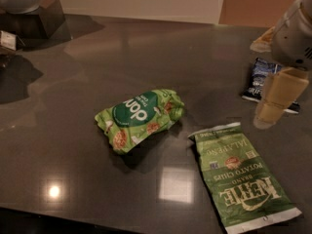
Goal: Pick green rice chip bag
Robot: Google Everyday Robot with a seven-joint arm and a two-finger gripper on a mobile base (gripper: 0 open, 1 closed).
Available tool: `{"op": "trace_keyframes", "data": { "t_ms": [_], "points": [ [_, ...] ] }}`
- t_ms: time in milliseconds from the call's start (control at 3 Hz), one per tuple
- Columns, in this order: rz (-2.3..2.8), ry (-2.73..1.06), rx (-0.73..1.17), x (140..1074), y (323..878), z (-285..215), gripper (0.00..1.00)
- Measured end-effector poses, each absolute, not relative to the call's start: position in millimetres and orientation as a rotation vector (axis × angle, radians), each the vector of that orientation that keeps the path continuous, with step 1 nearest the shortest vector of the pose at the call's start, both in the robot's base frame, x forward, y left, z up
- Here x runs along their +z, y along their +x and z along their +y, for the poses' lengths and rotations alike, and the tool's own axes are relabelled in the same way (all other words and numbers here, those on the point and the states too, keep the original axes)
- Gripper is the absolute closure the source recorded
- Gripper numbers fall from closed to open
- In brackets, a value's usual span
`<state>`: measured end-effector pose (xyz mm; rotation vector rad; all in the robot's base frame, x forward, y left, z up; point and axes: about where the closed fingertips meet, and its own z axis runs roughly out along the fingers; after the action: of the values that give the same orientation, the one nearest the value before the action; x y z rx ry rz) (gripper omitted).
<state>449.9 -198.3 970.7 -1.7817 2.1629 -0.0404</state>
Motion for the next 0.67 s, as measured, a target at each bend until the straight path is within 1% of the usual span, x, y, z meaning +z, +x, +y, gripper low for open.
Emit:
{"op": "trace_keyframes", "data": {
  "t_ms": [667],
  "points": [
    [1.933,-1.981,0.111,945,477,-132,0.00]
  ]
}}
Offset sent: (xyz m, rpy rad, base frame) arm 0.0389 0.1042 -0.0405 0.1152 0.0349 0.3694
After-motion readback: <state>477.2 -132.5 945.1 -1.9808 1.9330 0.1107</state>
